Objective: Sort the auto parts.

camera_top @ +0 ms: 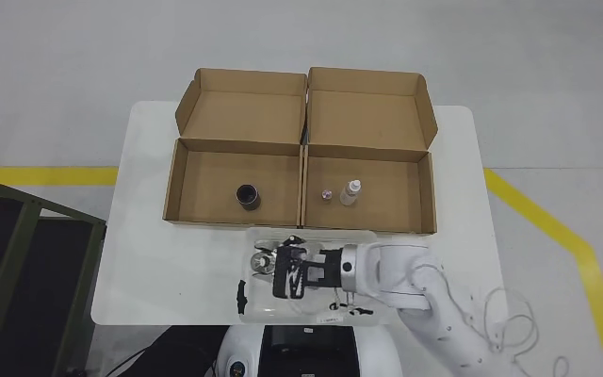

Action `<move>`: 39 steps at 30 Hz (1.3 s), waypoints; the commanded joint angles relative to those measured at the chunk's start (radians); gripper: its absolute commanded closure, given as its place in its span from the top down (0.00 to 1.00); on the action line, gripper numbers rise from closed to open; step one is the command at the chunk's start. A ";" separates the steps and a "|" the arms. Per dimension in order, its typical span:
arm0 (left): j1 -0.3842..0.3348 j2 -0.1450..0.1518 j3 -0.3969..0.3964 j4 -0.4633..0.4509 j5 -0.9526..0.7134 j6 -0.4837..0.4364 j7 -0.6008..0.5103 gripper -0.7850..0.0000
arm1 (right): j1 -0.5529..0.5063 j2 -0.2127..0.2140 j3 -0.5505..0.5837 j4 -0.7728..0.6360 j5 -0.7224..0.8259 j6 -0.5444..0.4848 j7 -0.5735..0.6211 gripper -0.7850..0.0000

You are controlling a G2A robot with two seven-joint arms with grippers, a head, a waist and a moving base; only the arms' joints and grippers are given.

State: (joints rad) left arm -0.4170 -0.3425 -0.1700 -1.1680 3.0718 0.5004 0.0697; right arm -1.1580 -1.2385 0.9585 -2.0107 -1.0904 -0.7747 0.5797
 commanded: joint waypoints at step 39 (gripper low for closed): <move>0.000 0.000 0.000 0.000 0.000 0.000 0.000 1.00 | 0.112 0.015 0.194 -0.164 0.136 0.065 -0.270 0.00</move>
State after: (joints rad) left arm -0.4170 -0.3425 -0.1700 -1.1680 3.0718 0.5004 0.0697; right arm -1.0456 -1.2242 1.1463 -2.1772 -0.9579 -0.7106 0.3187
